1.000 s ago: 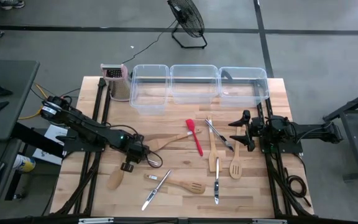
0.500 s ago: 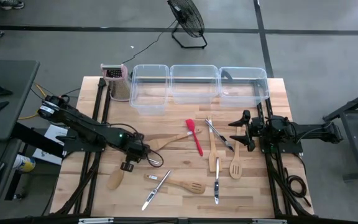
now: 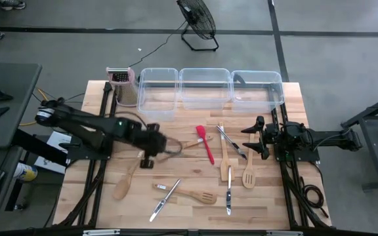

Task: Pick & Place Kitchen Items
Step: Put the silver table knife into the middle transparent container

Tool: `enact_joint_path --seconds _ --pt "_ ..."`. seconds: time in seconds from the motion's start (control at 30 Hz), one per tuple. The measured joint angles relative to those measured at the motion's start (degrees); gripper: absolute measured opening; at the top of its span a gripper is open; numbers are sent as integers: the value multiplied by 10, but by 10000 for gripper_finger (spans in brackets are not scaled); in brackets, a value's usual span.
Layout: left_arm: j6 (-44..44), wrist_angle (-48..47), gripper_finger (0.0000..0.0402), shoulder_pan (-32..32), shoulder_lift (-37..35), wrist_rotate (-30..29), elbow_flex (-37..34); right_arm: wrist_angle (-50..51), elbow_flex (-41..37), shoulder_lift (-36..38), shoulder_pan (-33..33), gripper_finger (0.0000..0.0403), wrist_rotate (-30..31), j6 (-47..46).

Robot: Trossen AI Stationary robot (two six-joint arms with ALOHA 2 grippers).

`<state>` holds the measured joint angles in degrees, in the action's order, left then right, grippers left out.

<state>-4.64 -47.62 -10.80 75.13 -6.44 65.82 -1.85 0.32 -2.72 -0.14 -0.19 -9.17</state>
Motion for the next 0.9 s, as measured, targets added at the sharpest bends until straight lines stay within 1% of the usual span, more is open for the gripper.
enact_joint_path --seconds 0.2,0.33,0.43,0.5,0.63,0.73,0.9 --pt "76 33 38 72 0 -44 84 0 0 0 0 275 0 0" --pt "134 65 38 130 18 -49 119 0 0 0 0 275 0 0" --pt "179 108 38 171 39 -48 138 0 0 0 0 275 0 0" --pt "202 133 38 196 54 -41 147 0 0 0 0 275 0 0" --pt "224 185 38 239 87 -3 159 0 0 0 0 275 0 0" --pt "227 254 38 264 112 15 162 0 0 0 0 275 0 0" --pt "224 343 38 300 152 10 164 0 0 0 0 275 0 0"
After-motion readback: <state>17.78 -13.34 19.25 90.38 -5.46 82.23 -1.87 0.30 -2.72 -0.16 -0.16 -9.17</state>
